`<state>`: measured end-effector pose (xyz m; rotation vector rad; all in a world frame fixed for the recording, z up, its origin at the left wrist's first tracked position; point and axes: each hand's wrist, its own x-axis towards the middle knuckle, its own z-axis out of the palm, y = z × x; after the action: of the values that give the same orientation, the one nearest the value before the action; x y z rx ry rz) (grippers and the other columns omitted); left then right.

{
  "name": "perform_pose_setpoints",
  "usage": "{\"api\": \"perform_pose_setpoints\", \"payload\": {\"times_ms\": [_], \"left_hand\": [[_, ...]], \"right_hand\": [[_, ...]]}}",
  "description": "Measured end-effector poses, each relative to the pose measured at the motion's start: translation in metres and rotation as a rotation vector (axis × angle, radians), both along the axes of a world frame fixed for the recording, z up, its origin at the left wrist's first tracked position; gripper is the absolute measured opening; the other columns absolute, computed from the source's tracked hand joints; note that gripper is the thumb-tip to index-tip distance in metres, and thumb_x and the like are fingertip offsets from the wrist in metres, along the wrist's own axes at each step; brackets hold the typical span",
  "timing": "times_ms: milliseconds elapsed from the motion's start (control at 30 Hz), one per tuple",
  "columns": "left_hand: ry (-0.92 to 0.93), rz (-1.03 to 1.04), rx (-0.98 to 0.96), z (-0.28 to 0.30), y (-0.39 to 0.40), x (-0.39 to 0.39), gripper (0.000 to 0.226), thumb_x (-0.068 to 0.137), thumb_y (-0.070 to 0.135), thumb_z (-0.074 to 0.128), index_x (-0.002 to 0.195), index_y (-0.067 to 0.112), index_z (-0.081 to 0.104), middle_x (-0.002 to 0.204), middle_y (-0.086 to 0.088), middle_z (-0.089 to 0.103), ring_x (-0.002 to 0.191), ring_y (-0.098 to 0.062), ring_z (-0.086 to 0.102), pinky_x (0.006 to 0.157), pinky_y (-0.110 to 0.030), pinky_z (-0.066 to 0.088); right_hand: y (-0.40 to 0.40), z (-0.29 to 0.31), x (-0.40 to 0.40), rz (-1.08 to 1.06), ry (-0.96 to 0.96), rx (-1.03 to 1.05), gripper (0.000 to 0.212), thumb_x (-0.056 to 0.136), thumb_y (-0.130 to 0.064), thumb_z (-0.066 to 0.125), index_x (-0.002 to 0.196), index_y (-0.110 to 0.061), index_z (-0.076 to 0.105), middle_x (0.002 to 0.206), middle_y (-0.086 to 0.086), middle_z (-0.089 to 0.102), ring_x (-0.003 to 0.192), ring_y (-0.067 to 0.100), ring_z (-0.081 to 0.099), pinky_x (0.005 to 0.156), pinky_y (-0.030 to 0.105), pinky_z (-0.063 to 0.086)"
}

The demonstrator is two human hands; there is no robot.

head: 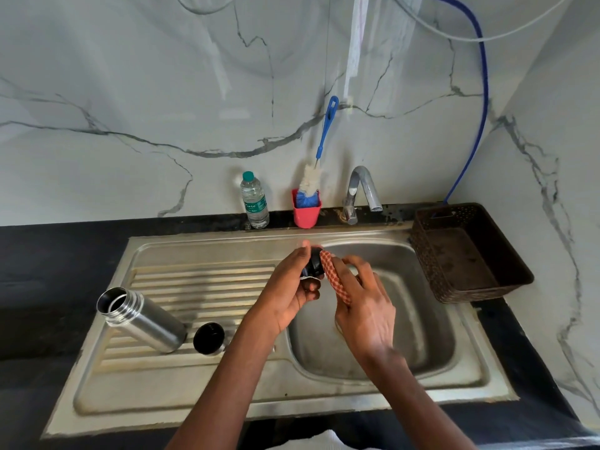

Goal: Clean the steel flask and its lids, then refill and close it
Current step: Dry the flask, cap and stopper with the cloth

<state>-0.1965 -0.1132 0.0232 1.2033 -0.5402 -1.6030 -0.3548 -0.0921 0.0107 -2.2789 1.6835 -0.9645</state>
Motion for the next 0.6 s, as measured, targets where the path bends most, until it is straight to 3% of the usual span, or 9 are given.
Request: {"api": "perform_pose_setpoints", "payload": {"times_ms": [67,200,300,367,467,600], "left_hand": [[0.032,-0.072,-0.023,-0.003,0.003,-0.001,0.047,0.103,0.056,0.055,0.117,0.013,0.065,0.081,-0.006,0.064,0.057,-0.012,0.047,0.056,-0.028,0.039],[-0.429,-0.032,-0.101,-0.001,0.009,-0.015,0.063,0.103,0.071,0.036,0.092,0.015,0.063,0.062,-0.003,0.055,0.045,-0.012,0.041,0.043,-0.023,0.028],[-0.582,0.030,-0.196,-0.008,0.007,-0.023,0.067,0.104,0.071,0.033,0.072,0.018,0.059,0.055,0.004,0.053,0.046,-0.013,0.046,0.047,-0.027,0.035],[-0.709,0.040,-0.175,-0.015,0.004,-0.025,0.065,0.104,0.074,0.030,0.079,0.020,0.056,0.067,0.000,0.060,0.060,-0.018,0.059,0.063,-0.038,0.047],[-0.842,0.027,-0.156,-0.023,0.003,-0.021,0.046,0.107,0.065,0.030,0.096,0.026,0.052,0.089,-0.001,0.066,0.085,-0.023,0.068,0.081,-0.046,0.054],[-0.994,-0.071,-0.329,-0.035,0.005,-0.013,0.045,0.102,0.071,0.025,0.099,0.032,0.046,0.087,0.002,0.067,0.079,-0.018,0.069,0.070,-0.049,0.058]], "right_hand": [[0.003,0.000,0.001,-0.029,-0.011,-0.028,0.077,0.075,0.004,0.073,0.142,-0.030,0.057,0.138,-0.007,0.055,0.105,0.020,0.060,0.058,0.033,0.055],[0.002,0.003,-0.001,-0.067,-0.054,-0.030,0.082,0.076,0.005,0.071,0.149,-0.030,0.052,0.140,-0.011,0.056,0.109,0.020,0.060,0.067,0.037,0.060],[0.006,0.005,0.000,-0.020,-0.002,-0.016,0.081,0.079,0.004,0.069,0.147,-0.035,0.053,0.143,-0.016,0.054,0.108,0.017,0.057,0.058,0.035,0.058],[0.010,0.005,0.002,0.002,0.039,0.019,0.081,0.080,0.003,0.068,0.148,-0.036,0.051,0.147,-0.020,0.050,0.108,0.016,0.056,0.057,0.033,0.058],[0.007,0.009,0.003,0.029,0.066,0.074,0.078,0.085,0.001,0.062,0.150,-0.039,0.046,0.149,-0.025,0.046,0.109,0.015,0.055,0.065,0.035,0.060],[-0.006,0.025,-0.001,0.072,-0.061,0.209,0.065,0.081,-0.003,0.059,0.133,-0.042,0.058,0.126,-0.023,0.063,0.102,0.012,0.064,0.072,0.033,0.057]]}}
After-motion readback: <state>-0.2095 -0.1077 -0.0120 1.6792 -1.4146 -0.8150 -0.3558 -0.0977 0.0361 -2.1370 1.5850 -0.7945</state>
